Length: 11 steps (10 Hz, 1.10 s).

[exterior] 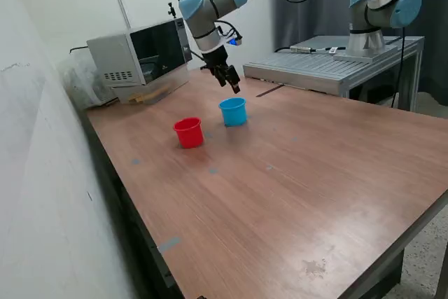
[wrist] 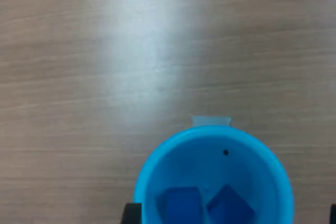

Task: Place red objects in the red bin, and blue objects in the blue bin.

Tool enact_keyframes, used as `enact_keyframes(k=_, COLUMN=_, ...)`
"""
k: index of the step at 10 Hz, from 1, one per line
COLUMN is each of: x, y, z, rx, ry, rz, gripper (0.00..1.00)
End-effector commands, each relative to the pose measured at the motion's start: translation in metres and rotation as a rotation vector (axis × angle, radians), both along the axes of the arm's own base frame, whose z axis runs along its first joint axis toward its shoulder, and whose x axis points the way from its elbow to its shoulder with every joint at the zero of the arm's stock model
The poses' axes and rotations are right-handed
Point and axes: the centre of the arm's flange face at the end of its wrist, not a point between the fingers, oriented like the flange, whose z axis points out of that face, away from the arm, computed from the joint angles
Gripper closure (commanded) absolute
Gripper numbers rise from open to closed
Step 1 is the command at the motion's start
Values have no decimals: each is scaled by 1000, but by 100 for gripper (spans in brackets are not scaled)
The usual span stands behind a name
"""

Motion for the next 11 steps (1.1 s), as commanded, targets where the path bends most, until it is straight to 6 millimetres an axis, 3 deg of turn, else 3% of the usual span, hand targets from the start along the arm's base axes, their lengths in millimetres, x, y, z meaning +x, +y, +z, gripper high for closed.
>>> enact_keyframes(k=1, x=14, y=-17, z=44, rx=-75, ry=76, rz=-19, gripper=0)
enact_keyframes(k=3, x=49, y=-51, z=82, rx=-91, ry=30, rz=12, gripper=0)
enact_keyframes(k=5, x=116, y=-84, z=119, rx=-102, ry=-116, rz=-21, gripper=0)
enact_keyframes(k=7, x=172, y=-121, z=153, rx=-101, ry=-120, rz=30, gripper=0)
enact_keyframes(k=10, x=231, y=-153, z=168, rx=-115, ry=-218, rz=79, gripper=0)
enact_keyframes(k=11, x=249, y=-166, z=184, rx=-106, ry=-179, rz=112, gripper=0)
